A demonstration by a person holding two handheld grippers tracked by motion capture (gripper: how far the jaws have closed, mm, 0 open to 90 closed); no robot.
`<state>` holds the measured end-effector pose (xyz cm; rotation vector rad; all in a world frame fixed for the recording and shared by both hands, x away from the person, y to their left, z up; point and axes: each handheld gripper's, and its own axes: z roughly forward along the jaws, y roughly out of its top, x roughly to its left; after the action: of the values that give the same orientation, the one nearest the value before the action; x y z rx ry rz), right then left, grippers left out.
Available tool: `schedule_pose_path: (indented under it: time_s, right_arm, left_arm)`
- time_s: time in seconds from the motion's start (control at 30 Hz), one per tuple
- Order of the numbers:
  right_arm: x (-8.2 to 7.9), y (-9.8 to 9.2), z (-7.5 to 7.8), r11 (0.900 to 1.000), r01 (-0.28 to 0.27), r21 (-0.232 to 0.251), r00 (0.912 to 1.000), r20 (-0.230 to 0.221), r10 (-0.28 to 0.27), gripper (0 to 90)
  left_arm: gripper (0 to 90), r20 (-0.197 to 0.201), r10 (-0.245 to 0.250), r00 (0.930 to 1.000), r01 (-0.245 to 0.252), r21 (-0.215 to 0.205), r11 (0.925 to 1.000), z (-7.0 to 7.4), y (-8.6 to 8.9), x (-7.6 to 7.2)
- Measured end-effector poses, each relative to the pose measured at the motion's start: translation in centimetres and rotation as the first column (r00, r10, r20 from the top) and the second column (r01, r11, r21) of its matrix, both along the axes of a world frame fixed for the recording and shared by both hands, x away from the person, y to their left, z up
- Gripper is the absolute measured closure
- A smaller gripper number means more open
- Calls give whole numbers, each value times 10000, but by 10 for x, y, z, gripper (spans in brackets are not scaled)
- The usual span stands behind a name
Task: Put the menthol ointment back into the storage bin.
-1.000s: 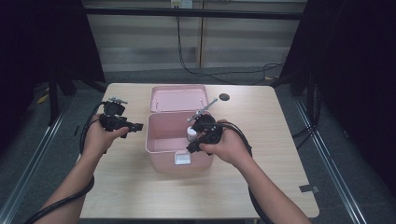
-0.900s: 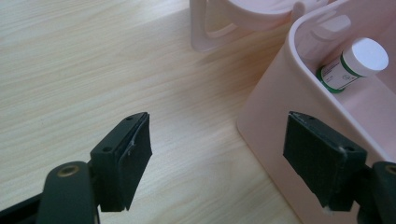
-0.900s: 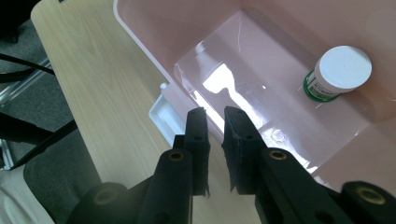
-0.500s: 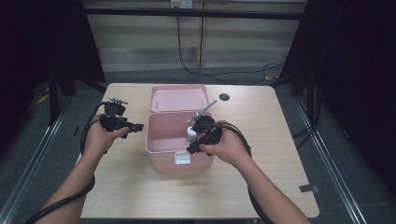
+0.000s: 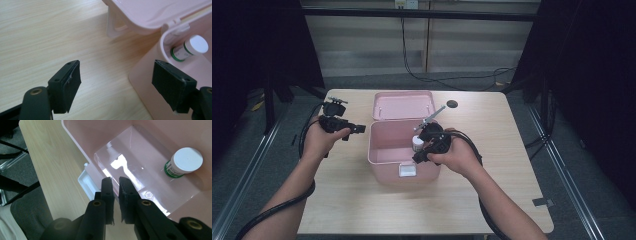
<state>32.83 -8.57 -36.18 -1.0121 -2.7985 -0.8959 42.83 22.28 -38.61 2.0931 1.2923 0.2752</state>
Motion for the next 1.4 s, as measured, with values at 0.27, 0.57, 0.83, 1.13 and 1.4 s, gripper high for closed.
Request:
schedule_pose_path:
  time_s: [0.27,0.57,0.83,1.13,1.4]
  right_arm:
    - [0,-1,-2,9999,-118,52,9999,-7,118,804]
    - [0,-3,-3,9997,-262,4,9996,99,262,794]
    - [0,-3,-4,9993,-371,-36,9992,121,372,779]
    - [0,-3,-4,9992,-400,-47,9992,99,400,782]
    - [2,-5,-4,9989,-462,90,9989,-15,462,787]
  left_arm:
    - [228,-162,106,9998,-105,79,9999,6,-13,14]
    - [236,-289,413,9987,-411,65,9991,12,-22,26]
    - [289,-576,952,9938,-954,4,9954,10,-32,40]
    - [400,-992,1541,9831,-1541,74,9880,2,-43,58]
    - [484,-1283,1877,9738,-1854,298,9822,-2,-53,73]
